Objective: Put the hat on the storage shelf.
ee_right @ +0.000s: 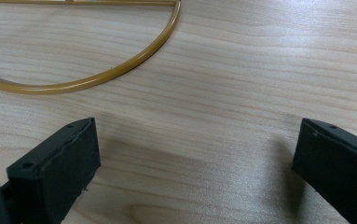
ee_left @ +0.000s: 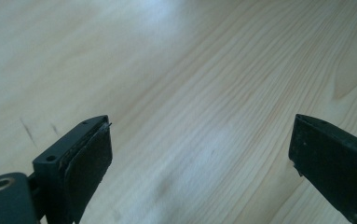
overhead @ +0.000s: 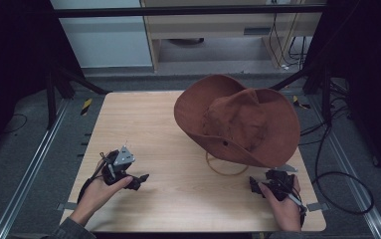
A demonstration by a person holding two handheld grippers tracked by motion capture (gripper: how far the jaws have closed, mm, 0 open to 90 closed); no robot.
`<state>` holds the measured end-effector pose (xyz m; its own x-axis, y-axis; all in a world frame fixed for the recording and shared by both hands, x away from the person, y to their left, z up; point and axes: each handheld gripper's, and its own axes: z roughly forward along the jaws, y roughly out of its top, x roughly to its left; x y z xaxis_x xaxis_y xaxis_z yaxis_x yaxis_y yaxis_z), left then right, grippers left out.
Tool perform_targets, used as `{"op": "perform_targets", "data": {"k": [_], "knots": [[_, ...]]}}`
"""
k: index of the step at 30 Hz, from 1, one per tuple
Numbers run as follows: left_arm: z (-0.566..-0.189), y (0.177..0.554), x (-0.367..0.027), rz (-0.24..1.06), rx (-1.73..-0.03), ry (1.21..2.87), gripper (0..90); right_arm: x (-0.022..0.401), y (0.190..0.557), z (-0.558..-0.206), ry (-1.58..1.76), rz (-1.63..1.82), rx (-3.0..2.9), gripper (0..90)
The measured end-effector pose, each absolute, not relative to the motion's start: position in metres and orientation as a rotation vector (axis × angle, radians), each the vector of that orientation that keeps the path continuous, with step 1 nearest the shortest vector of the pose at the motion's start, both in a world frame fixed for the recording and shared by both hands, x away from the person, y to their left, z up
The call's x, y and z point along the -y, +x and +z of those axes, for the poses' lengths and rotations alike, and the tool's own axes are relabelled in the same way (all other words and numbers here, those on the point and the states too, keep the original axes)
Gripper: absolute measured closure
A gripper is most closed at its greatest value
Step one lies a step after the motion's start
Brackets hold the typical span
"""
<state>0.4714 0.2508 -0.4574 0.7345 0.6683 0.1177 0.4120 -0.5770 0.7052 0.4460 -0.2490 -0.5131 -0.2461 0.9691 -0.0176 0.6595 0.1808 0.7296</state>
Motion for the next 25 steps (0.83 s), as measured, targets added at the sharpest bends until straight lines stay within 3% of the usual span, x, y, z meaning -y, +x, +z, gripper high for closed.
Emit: {"op": "perform_targets", "data": {"k": [8,25], "knots": [[-0.486,0.469,-0.280,0.483,-0.897,2.216,5.9,0.249,0.446,-0.513,1.533,0.834,-1.972,0.5],[-0.503,0.472,-0.281,0.387,-0.937,2.264,2.1,0.248,0.446,-0.513,1.532,0.835,-1.973,0.5]]}}
